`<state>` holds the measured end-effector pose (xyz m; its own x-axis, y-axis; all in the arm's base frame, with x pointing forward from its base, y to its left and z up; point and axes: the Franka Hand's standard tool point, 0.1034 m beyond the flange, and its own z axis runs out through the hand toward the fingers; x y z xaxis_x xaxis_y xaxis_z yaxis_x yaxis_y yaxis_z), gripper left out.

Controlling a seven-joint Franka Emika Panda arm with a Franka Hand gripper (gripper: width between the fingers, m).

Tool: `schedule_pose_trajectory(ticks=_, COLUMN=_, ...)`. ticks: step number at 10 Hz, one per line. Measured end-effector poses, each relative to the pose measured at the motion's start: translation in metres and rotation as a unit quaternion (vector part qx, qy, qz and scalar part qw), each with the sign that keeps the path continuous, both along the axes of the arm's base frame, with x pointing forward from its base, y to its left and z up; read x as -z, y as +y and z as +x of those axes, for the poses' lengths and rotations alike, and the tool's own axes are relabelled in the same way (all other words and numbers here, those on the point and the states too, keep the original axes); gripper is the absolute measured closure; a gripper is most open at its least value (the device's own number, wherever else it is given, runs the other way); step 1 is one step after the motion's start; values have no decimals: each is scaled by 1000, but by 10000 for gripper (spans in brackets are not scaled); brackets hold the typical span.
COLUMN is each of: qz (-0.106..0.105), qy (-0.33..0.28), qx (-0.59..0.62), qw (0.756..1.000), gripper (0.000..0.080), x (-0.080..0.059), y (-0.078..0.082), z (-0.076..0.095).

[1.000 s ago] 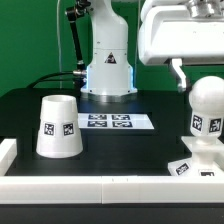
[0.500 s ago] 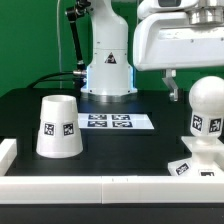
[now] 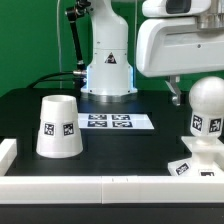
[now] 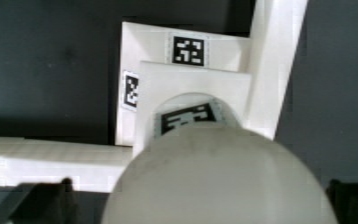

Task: Assemble lamp

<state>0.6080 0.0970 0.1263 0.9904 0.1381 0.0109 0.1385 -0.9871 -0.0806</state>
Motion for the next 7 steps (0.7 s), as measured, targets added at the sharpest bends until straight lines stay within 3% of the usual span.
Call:
schedule_pose_trajectory(ticks=4, qz=1, qy=0, qx=11, qw=1000, gripper=101, x=1, y=1, z=4)
schedule_pose_trajectory(ticks=5, qz=0, qy=0, qx=15, qw=1000, gripper=210, x=2, y=3, z=3)
schedule_pose_trajectory(ticks=7, qz=0, qy=1, qx=30, qw=1000, gripper=222, x=2, y=1, z=4)
